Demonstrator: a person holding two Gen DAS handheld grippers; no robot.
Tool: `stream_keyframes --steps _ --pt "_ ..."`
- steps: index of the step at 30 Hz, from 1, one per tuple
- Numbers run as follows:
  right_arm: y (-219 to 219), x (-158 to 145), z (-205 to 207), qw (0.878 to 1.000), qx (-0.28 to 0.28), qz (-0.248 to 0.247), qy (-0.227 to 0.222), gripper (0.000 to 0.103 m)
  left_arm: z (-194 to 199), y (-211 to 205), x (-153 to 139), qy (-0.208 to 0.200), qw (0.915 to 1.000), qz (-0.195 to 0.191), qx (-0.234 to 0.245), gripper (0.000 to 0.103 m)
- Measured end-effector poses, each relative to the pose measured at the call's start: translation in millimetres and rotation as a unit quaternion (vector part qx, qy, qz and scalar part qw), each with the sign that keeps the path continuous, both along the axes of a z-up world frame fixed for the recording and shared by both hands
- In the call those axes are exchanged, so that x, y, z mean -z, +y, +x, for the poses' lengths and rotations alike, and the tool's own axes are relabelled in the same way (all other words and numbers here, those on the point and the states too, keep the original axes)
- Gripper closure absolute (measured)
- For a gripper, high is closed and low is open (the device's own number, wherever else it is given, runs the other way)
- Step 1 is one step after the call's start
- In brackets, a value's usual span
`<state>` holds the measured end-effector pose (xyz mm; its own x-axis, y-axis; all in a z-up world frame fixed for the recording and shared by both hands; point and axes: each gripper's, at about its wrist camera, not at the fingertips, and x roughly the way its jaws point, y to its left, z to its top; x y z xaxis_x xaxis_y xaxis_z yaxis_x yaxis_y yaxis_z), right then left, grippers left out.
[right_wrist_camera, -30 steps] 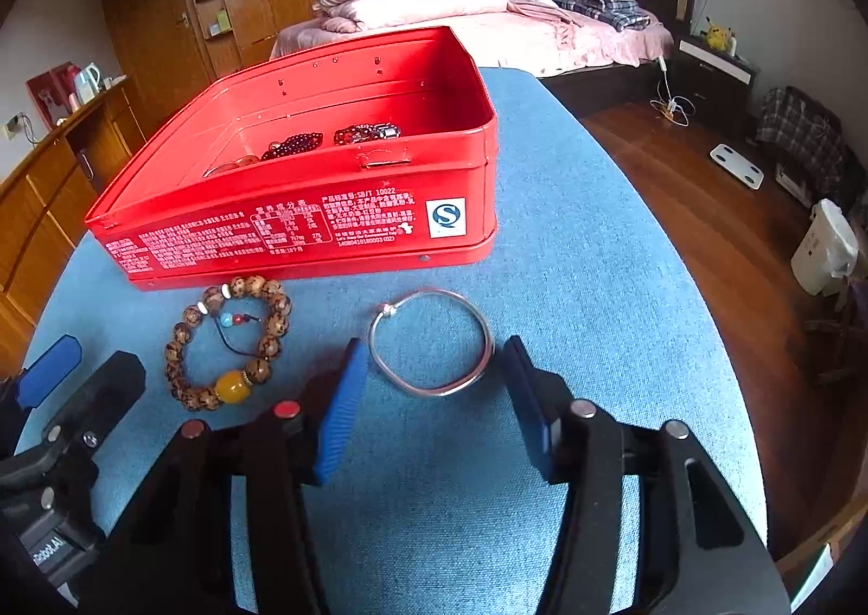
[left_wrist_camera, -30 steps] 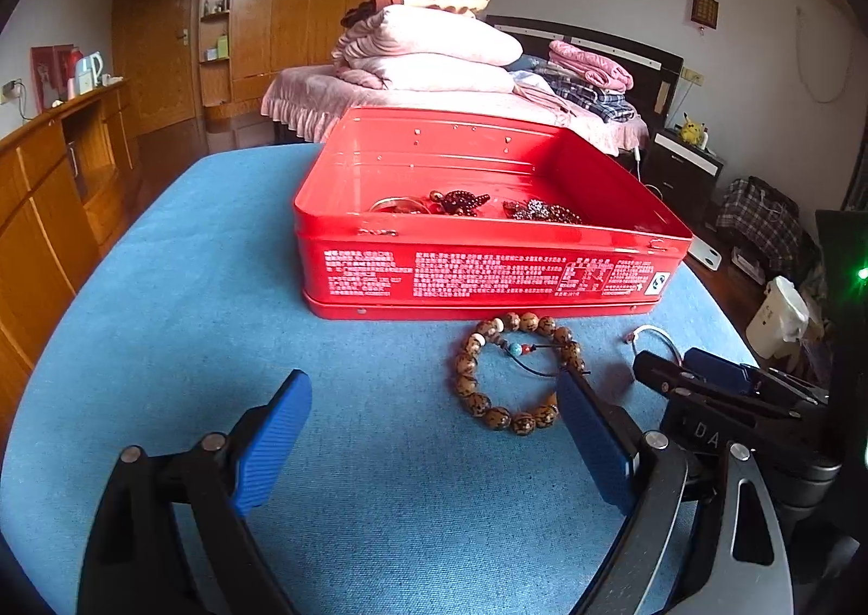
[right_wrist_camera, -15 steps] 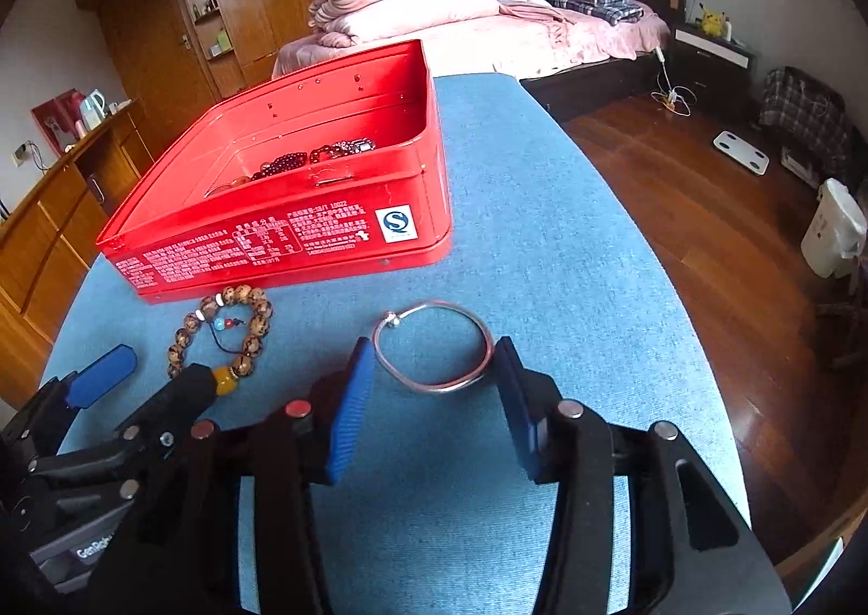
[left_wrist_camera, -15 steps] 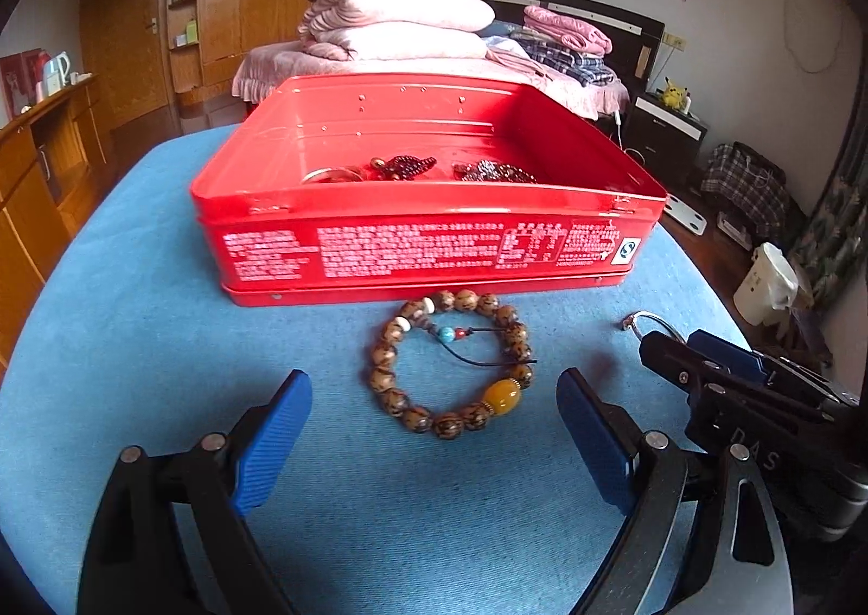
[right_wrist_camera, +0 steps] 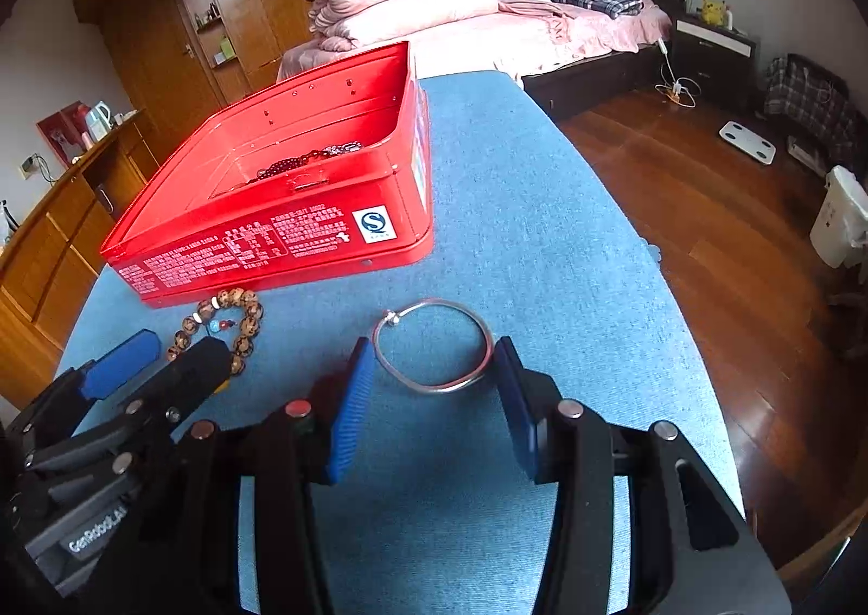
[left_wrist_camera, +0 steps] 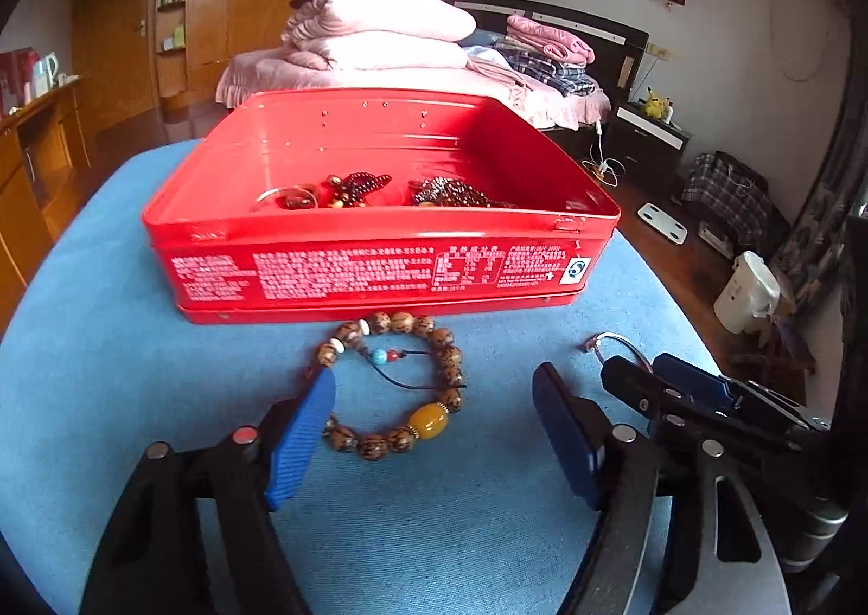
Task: Organize jewelry
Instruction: 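Move the right gripper to the thin silver bangle while the left gripper moves to the wooden bead bracelet, then grasp the wooden bead bracelet with the left gripper while the right gripper grasps the thin silver bangle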
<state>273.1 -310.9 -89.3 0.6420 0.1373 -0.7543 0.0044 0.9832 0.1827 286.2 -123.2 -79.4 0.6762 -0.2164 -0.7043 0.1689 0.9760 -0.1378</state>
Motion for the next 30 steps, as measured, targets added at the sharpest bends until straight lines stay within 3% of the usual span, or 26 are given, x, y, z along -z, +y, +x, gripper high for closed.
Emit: stream_keyframes --steps 4,12,14,16,17,20,26,28,29,30 --pt "-9 0 -2 1.0 0.007 0.002 -0.003 0.059 7 -7 10 0.023 0.9996 0.007 0.012 0.043" --pt "-17 3 -3 1.0 0.011 0.007 -0.004 0.059 15 -13 18 0.043 0.9986 0.028 0.008 0.047" --pt "-18 3 -3 1.0 0.011 0.009 -0.003 0.059 15 -11 18 0.042 0.9986 0.033 -0.005 0.059" --pt "-18 3 -3 1.0 0.011 0.01 -0.003 0.059 14 -6 17 0.042 0.9988 0.025 -0.009 0.082" --pt "-18 4 -3 1.0 0.011 0.009 -0.002 0.059 14 -4 17 0.042 0.9989 0.019 -0.005 0.086" --pt "-16 4 -3 1.0 0.01 0.0 0.0 0.058 14 3 17 0.043 0.999 0.007 -0.008 0.091" --pt "-9 5 -1 1.0 0.002 -0.019 0.005 0.051 11 17 16 0.045 0.9988 -0.015 -0.01 0.091" --pt "-6 5 0 1.0 0.003 -0.03 0.005 0.052 8 20 15 0.045 0.9987 -0.02 -0.011 0.091" --pt "-7 5 0 0.999 0.004 -0.032 0.004 0.059 6 22 15 0.045 0.9986 -0.023 -0.012 0.091" --pt "-7 5 -1 1.0 0.0 -0.029 0.002 0.059 3 25 15 0.045 0.9986 -0.025 -0.013 0.091"
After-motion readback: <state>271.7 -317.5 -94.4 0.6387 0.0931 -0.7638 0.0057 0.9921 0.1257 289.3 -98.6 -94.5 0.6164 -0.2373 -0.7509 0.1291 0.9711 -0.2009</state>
